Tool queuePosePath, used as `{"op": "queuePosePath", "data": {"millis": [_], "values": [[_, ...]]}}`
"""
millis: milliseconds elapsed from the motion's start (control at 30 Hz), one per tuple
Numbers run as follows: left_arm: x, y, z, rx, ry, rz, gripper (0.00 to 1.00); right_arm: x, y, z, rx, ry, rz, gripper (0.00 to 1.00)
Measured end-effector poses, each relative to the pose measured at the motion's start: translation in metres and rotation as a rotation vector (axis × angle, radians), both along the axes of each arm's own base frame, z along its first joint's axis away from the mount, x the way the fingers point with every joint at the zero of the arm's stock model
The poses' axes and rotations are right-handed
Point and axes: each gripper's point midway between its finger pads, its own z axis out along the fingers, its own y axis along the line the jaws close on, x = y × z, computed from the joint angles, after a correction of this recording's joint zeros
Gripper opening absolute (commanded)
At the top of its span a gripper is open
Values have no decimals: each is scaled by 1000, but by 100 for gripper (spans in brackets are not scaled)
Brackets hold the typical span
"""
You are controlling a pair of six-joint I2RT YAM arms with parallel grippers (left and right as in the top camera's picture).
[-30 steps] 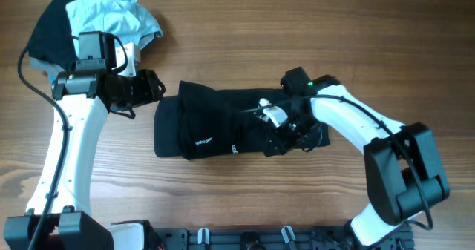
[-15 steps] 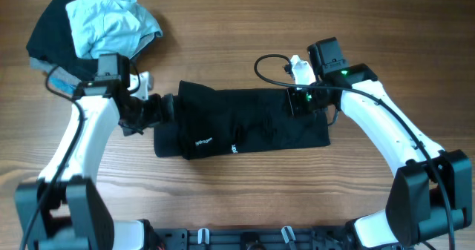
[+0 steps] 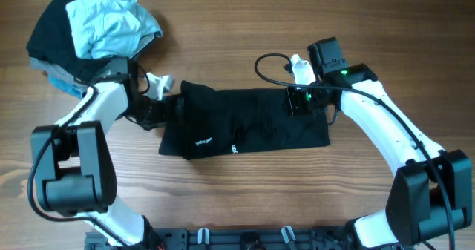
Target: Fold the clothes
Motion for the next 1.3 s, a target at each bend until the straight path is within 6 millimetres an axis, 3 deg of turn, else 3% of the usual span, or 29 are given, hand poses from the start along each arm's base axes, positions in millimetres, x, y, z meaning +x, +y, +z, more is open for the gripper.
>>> {"op": "queuePosePath", "data": {"millis": [100,133,200,267,300,400,433,667,800,867,900,1000,1067,1133,1200,1300], "values": [[-2,-12,3,-82,-11,-33,94,0,0,0,0,0,0,5],[-2,-13,3,-92,-14,-41,89,0,0,0,0,0,0,5],[-5,-18,1,-101,-13,-60,69,0,0,0,1,-2,0,5],[-9,-24,-3,-95,-4,-85,62,0,0,0,1,-2,0,5],[-12,-27,-6,-82,-1,-109,53,1,0,0,1,-3,0,5],[-20,-40,-12,-45,6,-171,10,1,0,0,1,-3,0,4],[-23,-42,-15,-24,8,-192,4,0,0,0,1,-2,0,4],[-28,-40,-22,45,95,-118,4,-2,-1,-1,-2,8,0,4],[-46,-2,-14,174,246,-35,4,-3,-1,-1,-4,16,-1,4],[-42,21,9,258,272,1,4,-2,-4,-1,-1,26,-31,4],[-31,32,30,299,242,20,4,1,-10,-1,2,32,-66,4],[-5,43,87,350,139,52,4,15,-40,0,10,37,-181,5],[8,37,112,351,68,50,4,23,-67,0,12,39,-268,5],[18,15,124,340,8,13,4,28,-89,0,15,42,-334,5],[16,-13,125,327,-18,-58,4,30,-100,0,21,46,-372,5],[9,-76,128,298,-92,-191,4,31,-112,0,25,48,-409,5]]}}
